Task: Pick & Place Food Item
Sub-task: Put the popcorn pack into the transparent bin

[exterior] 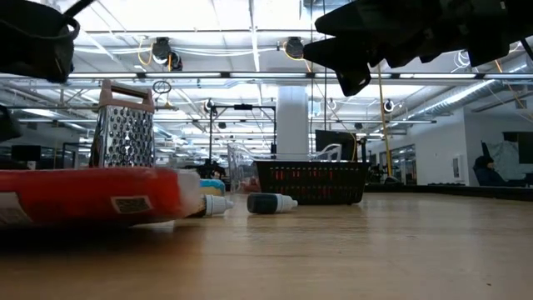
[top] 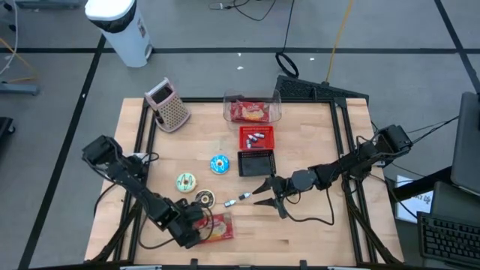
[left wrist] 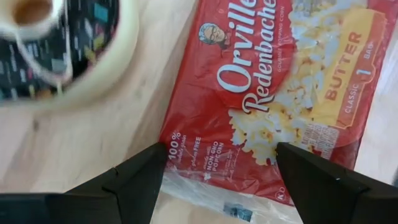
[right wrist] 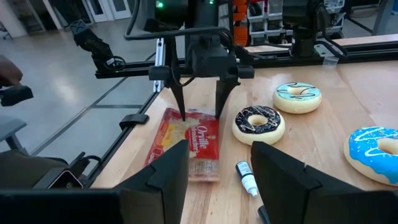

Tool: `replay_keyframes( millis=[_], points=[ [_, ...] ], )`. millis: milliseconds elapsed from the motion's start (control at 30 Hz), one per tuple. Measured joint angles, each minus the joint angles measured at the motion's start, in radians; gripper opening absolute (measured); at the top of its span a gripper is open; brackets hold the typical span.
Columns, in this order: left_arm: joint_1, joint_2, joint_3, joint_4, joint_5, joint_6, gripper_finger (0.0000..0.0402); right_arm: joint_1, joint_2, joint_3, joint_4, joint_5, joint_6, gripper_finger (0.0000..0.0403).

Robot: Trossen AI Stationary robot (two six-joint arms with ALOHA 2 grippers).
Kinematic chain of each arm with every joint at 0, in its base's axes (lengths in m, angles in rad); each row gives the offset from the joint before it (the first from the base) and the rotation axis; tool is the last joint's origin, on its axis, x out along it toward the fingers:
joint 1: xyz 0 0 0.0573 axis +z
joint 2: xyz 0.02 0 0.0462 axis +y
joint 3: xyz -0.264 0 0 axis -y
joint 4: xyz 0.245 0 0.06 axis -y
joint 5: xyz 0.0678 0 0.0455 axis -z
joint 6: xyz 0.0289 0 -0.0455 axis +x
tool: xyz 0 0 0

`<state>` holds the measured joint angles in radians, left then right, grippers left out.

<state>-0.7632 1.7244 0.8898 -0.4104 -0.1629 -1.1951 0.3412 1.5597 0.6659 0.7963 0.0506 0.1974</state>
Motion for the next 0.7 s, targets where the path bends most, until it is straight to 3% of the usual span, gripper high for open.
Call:
replay_keyframes(
  millis=[367,500,700],
  points=[
    [0.002,0.003,-0.002,-0.047,-0.105,0.069,0.0299,0.001,0.0,0.0,-0.012,0.0,0.0,0.0161],
    [-0.006,0.003,-0.003,-0.051,-0.095,0.094,0.0249,0.001,0.0,0.0,-0.016,0.0,0.0,0.0161],
    [-0.011,0.003,-0.003,-0.051,-0.086,0.079,0.0134,0.001,0.0,0.0,-0.016,0.0,0.0,0.0161]
  ],
)
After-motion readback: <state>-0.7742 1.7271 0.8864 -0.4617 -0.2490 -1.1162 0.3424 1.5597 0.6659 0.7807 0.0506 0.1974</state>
